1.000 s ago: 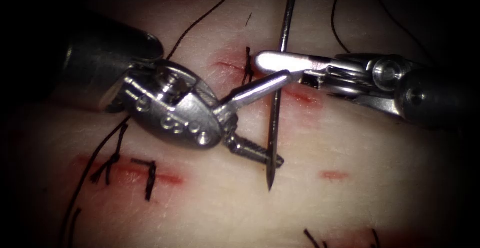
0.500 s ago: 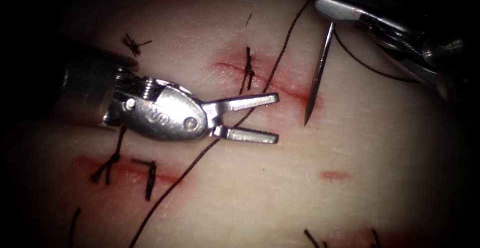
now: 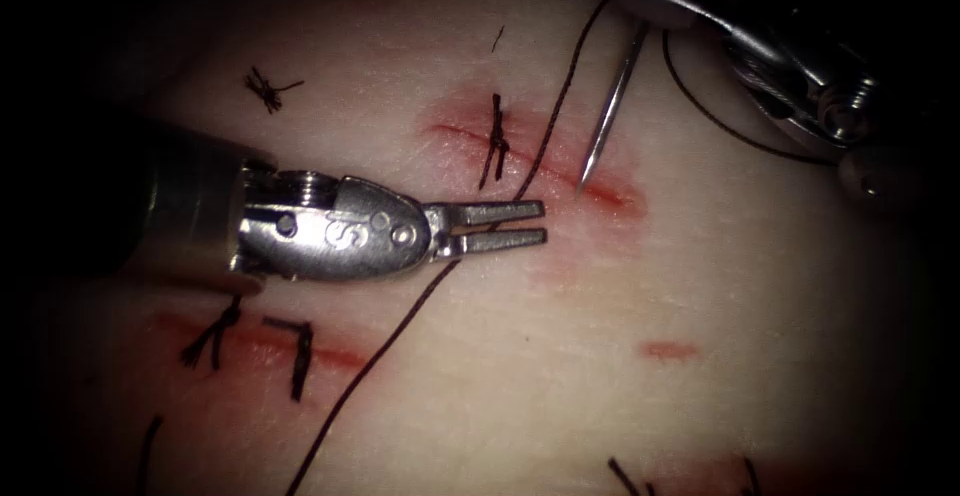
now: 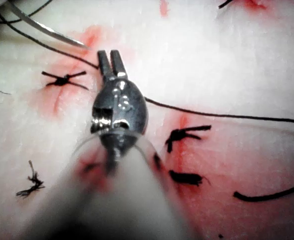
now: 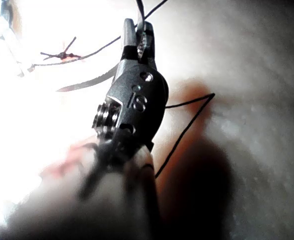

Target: Wound Closure

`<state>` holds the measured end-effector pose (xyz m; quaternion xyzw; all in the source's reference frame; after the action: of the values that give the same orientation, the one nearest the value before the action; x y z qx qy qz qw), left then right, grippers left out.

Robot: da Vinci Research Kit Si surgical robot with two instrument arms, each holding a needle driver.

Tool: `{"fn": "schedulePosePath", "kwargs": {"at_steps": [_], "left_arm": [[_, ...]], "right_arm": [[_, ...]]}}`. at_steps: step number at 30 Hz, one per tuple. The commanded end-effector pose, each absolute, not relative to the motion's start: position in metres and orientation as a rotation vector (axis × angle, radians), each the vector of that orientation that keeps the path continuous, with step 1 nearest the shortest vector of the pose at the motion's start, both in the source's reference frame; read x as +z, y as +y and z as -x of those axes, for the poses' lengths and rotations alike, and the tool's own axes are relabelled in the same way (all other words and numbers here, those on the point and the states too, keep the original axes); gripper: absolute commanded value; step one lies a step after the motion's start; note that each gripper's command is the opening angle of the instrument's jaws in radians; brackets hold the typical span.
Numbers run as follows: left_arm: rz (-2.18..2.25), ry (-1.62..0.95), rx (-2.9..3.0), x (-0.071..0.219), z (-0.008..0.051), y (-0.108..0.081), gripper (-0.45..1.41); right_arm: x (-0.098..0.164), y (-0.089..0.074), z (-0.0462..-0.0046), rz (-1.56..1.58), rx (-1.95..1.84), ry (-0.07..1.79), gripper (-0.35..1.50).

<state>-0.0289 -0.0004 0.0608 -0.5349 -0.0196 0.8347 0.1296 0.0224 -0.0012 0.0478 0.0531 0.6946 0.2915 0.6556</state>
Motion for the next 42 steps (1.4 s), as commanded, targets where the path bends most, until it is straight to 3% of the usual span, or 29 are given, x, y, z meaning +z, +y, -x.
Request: {"fn": "schedulePosePath", "kwargs": {"at_steps": [1, 10, 13, 15, 20, 25, 42], "left_arm": [[1.56, -0.06, 2.424, 0.0614, 0.0295, -0.0005, 0.12], [1.52, -0.099, 2.456, 0.0608, 0.0303, -0.0004, 0.17], [1.461, -0.137, 2.443, 0.0608, 0.0304, -0.0004, 0.05], [1.386, -0.173, 2.49, 0.0607, 0.0307, -0.0002, -0.15], [1.236, -0.155, 2.539, 0.0607, 0.0309, -0.0001, -0.18], [1.269, -0.216, 2.528, 0.0608, 0.0306, -0.0003, -0.45], [1.266, -0.21, 2.53, 0.0609, 0.0307, -0.0006, -0.45]], "right_arm": [[0.0481, -0.0005, -0.0233, -0.098, 0.64, 1.576, -0.35], [0.0476, 0.0009, -0.0238, -0.034, 0.545, 1.532, -0.35], [0.0476, 0.0009, -0.0239, -0.024, 0.531, 1.515, -0.35], [0.0476, 0.0009, -0.0241, 0.012, 0.494, 1.507, -0.35], [0.0478, 0.0007, -0.0242, 0.043, 0.436, 1.517, -0.35], [0.0477, 0.0007, -0.0242, 0.082, 0.408, 1.524, -0.35], [0.0478, -0.0017, -0.0255, 0.208, 0.268, 1.492, -0.35]]}}
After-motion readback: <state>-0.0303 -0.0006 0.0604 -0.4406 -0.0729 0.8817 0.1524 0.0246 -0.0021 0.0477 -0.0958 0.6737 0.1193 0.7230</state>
